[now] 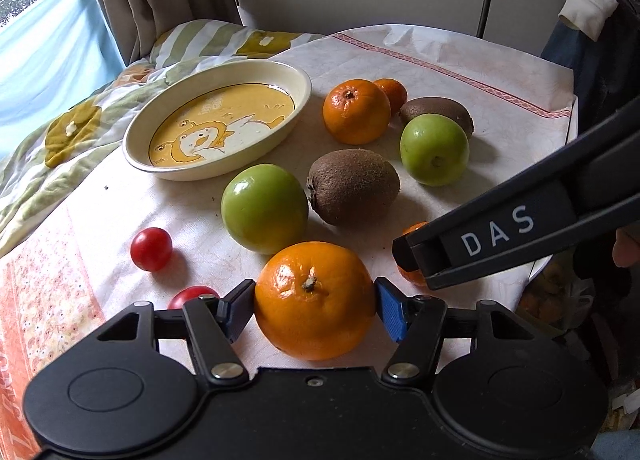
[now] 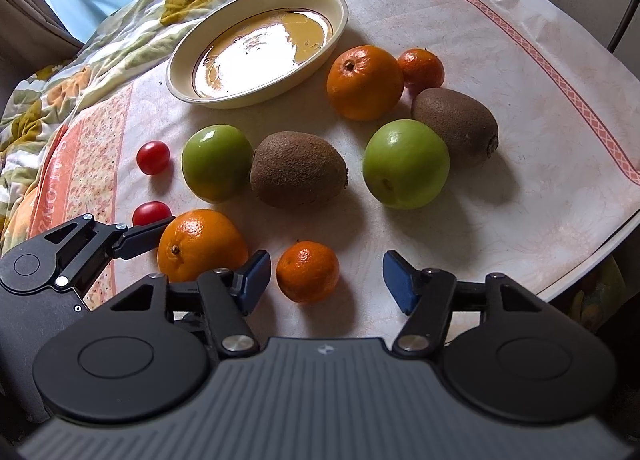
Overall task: Organize fruits
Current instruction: 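Grasp the large orange with the left tool while the right tool grasps a small mandarin, then carry the orange and mandarin into the duck bowl and open both tools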
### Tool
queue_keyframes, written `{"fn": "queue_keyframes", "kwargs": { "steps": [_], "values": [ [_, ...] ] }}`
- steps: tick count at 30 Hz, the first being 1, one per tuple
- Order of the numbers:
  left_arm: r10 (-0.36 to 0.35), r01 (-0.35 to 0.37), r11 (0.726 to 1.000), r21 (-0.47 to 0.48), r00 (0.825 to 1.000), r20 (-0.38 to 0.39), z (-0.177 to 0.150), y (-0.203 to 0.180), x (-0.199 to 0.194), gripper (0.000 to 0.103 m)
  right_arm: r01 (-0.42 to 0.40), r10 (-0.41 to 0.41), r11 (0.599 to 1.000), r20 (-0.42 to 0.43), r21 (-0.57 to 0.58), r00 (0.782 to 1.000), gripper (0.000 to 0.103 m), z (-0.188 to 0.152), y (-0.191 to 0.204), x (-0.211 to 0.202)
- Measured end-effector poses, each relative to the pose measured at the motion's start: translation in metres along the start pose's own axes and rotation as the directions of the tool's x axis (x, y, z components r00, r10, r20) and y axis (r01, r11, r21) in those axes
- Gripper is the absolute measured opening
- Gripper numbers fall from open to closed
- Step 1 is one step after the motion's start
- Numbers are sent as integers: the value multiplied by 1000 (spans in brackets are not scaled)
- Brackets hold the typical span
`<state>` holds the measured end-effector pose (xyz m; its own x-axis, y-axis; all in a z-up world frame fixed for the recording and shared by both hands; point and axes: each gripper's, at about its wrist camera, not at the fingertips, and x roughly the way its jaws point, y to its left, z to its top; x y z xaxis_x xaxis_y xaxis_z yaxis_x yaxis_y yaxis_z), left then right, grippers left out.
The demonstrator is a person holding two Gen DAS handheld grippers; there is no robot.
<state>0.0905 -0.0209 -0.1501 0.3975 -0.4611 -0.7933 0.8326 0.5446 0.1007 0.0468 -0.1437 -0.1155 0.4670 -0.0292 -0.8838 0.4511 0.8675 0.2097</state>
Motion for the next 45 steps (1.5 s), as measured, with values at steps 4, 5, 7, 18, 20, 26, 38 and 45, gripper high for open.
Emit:
{"fn": "queue_keyframes", "kwargs": {
  "steps": [4,5,7,18,20,26,38,45],
  "values": [
    [-6,6,1000,-17,1000,-11,-3,5,-4,68,-12,12,1000,-13,1,1000,71,0,4,4],
    [-6,6,1000,-18,1000,-13,-4,6,-5,68,-12,12,1000,-16,2,1000,69,0,4,6],
    [-2,2,1000,-25,1000,-18,-6,8,-7,68,-13,13,1000,-23,5,1000,66,0,5,8],
    [19,-21,996,-83,999,-30,-12,20,-19,68,-14,14,1000,-39,7,999,52,0,8,16],
    [25,-28,996,-88,999,-27,-11,22,-21,68,-10,10,1000,-40,3,999,52,0,9,15],
    [37,-36,993,-110,999,4,-5,30,-38,68,-9,9,1000,-9,1,1000,51,4,11,2],
    [74,-60,988,-143,992,99,34,56,-79,68,-13,17,999,106,-34,994,51,41,27,-47],
    [122,-101,980,-169,986,117,66,68,-79,68,-53,63,996,132,-78,989,51,82,26,-56]
  ]
}}
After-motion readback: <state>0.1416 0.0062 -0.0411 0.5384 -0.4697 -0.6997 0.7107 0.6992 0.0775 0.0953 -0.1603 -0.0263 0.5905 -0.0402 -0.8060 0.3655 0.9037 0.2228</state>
